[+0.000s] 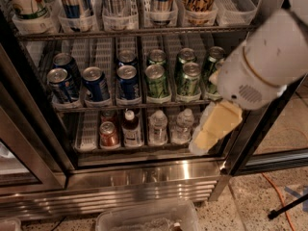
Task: Pick pepsi can from middle shelf of fridge
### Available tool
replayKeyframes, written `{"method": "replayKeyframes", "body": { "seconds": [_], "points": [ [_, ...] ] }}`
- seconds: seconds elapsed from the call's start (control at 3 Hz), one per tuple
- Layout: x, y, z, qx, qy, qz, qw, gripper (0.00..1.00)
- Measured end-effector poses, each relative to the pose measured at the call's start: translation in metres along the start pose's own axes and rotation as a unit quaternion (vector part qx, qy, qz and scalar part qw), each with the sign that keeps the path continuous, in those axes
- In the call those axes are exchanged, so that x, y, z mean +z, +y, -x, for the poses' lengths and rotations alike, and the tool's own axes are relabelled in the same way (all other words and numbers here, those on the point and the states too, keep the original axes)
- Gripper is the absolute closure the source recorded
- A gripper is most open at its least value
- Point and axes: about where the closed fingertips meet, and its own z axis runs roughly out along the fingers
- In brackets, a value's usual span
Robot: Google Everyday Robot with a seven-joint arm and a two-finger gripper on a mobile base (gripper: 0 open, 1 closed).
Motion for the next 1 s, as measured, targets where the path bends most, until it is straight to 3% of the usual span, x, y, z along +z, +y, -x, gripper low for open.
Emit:
{"method": "replayKeyframes", "body": {
  "seconds": [0.33, 0.67, 1.0],
  "points": [
    [0.029, 0.033, -0.012, 0.018, -0.067, 0.006, 0.9976, 0.00],
    [0.046, 0.046, -0.039, 0.043, -0.099, -0.004, 0.9942, 0.00],
    [0.046, 0.046, -0.039, 0.043, -0.099, -0.005, 0.9941, 0.00]
  ]
}}
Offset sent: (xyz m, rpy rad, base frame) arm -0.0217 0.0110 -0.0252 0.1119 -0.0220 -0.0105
